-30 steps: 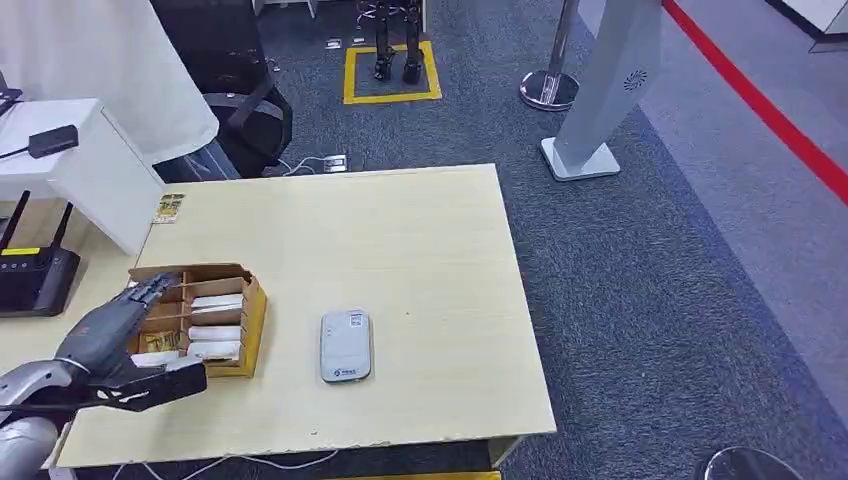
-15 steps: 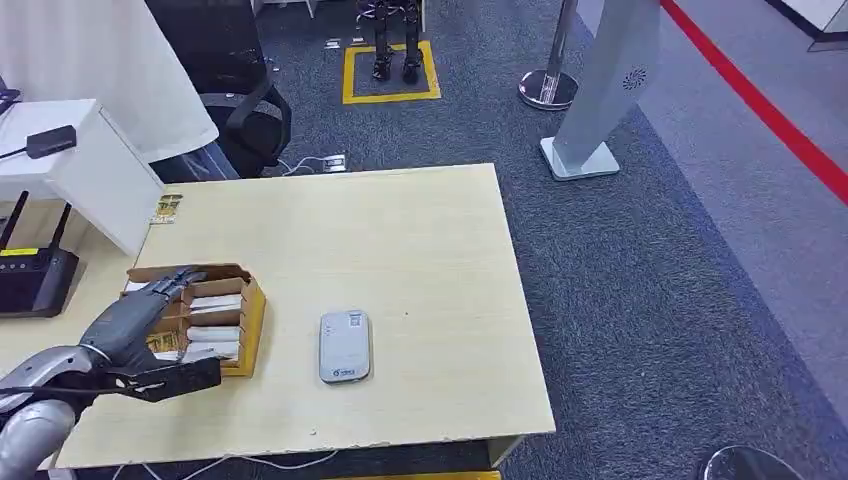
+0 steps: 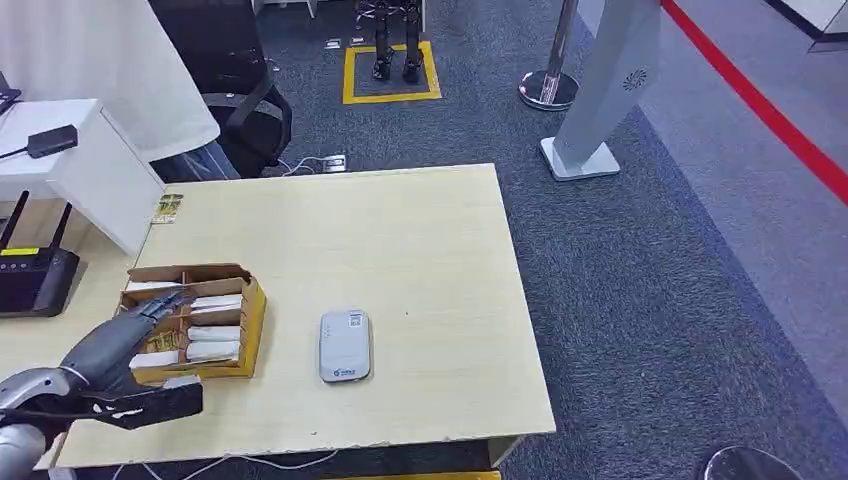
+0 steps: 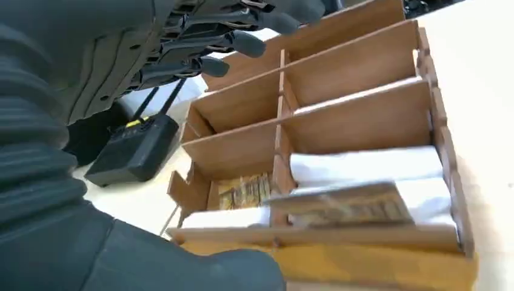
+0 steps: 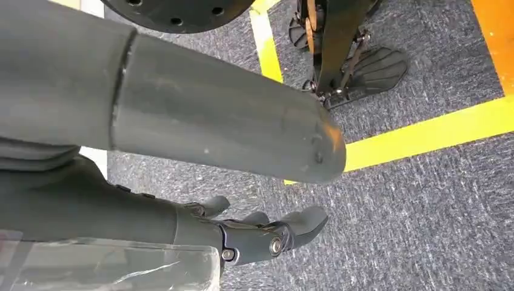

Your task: Pass the card to the sensor for recognition and then transmit it.

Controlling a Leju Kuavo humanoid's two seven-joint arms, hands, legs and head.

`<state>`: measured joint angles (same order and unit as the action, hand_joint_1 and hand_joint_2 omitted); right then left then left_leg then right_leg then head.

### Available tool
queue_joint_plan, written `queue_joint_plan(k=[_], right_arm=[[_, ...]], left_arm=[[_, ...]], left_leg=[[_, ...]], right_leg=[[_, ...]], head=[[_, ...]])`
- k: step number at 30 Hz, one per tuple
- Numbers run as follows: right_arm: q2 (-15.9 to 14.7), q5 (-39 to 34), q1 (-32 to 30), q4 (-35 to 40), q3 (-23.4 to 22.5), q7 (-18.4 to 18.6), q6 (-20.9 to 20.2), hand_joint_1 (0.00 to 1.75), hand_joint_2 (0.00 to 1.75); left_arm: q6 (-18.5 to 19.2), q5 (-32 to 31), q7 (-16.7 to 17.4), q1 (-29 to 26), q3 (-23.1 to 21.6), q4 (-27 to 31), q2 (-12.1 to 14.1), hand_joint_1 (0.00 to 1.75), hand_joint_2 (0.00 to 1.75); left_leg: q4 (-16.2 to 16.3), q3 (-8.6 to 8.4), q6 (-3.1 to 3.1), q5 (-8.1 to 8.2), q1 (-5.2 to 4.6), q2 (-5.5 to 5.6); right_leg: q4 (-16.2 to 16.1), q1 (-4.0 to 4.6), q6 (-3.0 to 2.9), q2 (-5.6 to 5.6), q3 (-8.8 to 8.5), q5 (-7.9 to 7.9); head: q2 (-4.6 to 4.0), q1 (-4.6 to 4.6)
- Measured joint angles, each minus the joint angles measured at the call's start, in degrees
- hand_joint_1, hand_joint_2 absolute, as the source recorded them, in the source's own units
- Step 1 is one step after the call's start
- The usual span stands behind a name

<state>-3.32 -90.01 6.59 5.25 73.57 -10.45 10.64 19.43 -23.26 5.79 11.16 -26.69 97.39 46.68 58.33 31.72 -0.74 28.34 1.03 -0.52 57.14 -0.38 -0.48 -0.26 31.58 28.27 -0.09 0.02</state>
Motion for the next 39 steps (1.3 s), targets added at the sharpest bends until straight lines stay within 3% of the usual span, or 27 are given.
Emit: queue_joint_plan(k=[9,18,33,39], right_arm=[[0.0,-0.02,0.02,0.0,0.0,0.09,0.02,0.0,0.0],[0.0,-0.02,0.03,0.0,0.0,0.02,0.0,0.0,0.0],[0.0,-0.02,0.12,0.0,0.17,0.09,0.02,0.0,0.0],[0.0,-0.02,0.13,0.0,0.2,0.0,0.0,0.0,0.0]], left_arm=[[0.42,0.64,0.11,-1.7,0.09,2.6,2.15,0.0,1.75],[0.18,-0.44,0.79,-1.85,0.09,2.89,2.04,0.0,1.75],[0.18,-2.47,0.63,3.08,-0.7,-2.03,-2.18,0.0,1.75],[0.35,-0.96,0.17,3.64,-1.59,-2.77,-2.68,0.0,1.75]], left_leg=[[0.0,0.0,0.0,0.0,0.01,0.01],[0.0,0.0,0.0,0.0,0.01,0.02],[0.0,-0.01,0.0,0.0,0.01,0.01],[0.0,0.0,0.0,0.0,0.01,0.01]], right_leg=[[0.0,0.01,0.0,-0.01,0.0,0.0],[0.0,0.01,0.0,-0.01,0.0,0.0],[0.0,0.0,0.0,-0.01,0.0,0.0],[0.0,0.01,-0.01,-0.01,0.0,0.0]], head=[[0.0,-0.02],[0.0,0.0],[0.0,0.0],[0.0,0.0]])
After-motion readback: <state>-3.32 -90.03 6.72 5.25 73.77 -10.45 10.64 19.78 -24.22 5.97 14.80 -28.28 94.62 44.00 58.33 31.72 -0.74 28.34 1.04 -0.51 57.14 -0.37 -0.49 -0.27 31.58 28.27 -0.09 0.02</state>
